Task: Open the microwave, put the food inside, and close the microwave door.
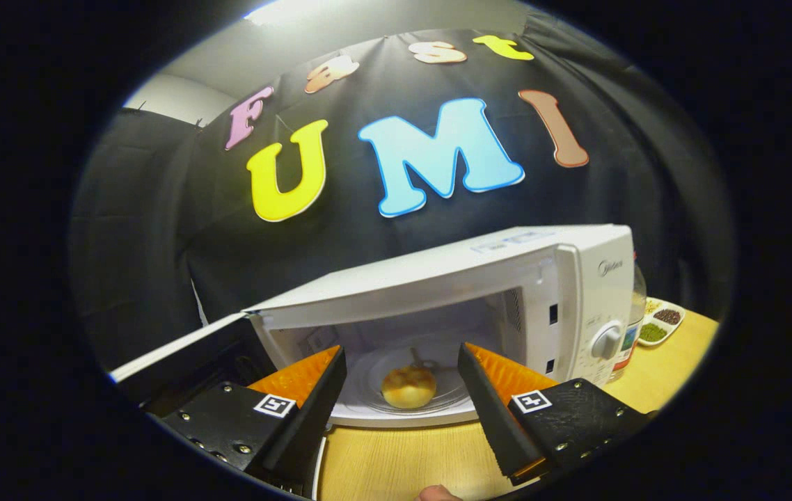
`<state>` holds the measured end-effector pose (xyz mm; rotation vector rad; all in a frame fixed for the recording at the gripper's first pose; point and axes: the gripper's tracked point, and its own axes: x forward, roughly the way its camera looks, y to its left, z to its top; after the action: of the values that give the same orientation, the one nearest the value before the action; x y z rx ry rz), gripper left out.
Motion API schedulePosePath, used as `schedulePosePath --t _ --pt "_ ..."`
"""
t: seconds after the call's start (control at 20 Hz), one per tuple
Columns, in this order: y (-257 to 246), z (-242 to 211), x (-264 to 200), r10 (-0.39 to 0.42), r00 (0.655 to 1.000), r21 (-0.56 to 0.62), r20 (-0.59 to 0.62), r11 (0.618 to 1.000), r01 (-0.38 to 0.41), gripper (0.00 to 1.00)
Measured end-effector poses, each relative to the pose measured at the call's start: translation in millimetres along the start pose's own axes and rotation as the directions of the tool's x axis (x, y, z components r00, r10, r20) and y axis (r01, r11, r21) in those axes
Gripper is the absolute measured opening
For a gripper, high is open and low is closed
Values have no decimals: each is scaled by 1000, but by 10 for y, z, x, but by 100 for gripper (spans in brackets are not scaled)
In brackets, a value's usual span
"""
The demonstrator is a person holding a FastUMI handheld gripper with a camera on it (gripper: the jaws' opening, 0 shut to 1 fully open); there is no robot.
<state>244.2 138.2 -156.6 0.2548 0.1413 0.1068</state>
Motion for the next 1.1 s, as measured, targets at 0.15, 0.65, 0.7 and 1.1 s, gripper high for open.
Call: schedulePosePath --t 0.15,0.65,0.7,1.1 --pt "74 337 -439 25 999 -32 27 999 -24 97" --pt "692 860 -1548 207 978 -143 18 969 -203 97" --pt "802 871 -1626 238 971 -154 14 960 -233 97" --pt "1843 617 -2299 486 874 -153 -30 861 -484 97"
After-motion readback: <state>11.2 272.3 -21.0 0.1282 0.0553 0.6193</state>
